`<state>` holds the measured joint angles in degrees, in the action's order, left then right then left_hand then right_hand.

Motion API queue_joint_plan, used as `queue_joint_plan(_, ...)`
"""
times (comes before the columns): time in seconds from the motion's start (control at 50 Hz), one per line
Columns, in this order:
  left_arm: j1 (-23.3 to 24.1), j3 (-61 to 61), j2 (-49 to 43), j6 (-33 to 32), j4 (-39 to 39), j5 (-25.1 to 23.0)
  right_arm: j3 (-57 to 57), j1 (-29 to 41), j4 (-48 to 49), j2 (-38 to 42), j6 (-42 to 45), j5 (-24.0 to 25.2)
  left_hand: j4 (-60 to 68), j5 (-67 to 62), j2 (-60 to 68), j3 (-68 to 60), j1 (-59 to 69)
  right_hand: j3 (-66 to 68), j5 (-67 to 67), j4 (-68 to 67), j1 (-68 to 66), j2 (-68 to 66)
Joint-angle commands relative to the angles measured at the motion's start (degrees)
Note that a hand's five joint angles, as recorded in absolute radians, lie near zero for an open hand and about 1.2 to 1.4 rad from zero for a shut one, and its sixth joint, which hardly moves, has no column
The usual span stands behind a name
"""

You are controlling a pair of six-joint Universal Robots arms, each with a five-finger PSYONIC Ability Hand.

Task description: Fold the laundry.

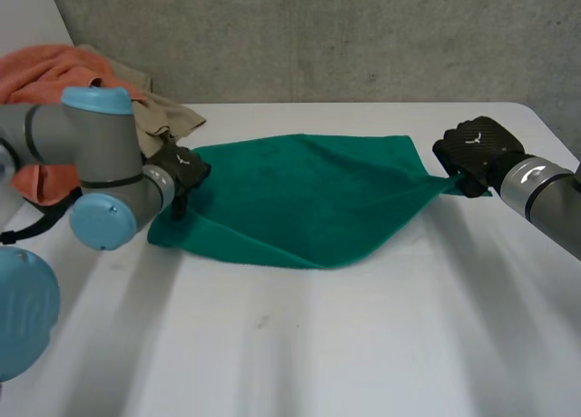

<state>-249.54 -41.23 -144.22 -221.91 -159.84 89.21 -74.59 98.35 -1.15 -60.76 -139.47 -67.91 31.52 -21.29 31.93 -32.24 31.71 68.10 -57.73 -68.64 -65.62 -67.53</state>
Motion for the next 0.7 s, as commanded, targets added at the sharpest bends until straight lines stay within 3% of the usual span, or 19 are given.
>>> queue_joint_plan(0.02,-0.1,3.4,-3.8,-1.9,1.9,0.8,0.0,-0.3,0.2,0.8,0.2,-0.1,2.9,-3.1,2.5,-2.2,2.7,11.9,-12.3,-11.4,-14.4,-12.5)
queue_joint_plan(0.22,-0.8,4.5,-4.2,-3.5,2.3,1.3,-0.1,-0.5,0.1,1.4,0.6,-0.1,8.8,-9.0,8.4,-8.1,8.6,11.9,-12.3,-11.4,-14.4,-12.5)
queue_joint_plan(0.6,-0.3,6.9,-6.6,-6.0,2.7,3.3,-0.6,-0.9,0.2,1.5,0.6,0.0,4.1,-4.3,3.7,-3.4,3.9,11.9,-12.3,-11.4,-14.4,-12.5)
queue_joint_plan(0.68,-0.3,7.7,-7.4,-6.0,3.7,3.2,-0.7,-1.1,0.2,1.5,0.6,0.1,10.6,-10.9,10.2,-9.9,10.4,11.9,-12.3,-11.4,-14.4,-12.5)
queue_joint_plan(0.7,-0.2,8.0,-7.7,-5.9,4.1,3.1,-0.7,-1.1,0.2,1.7,0.7,0.1,20.0,-20.2,19.6,-19.3,19.8,11.9,-12.3,-11.4,-14.4,-12.5)
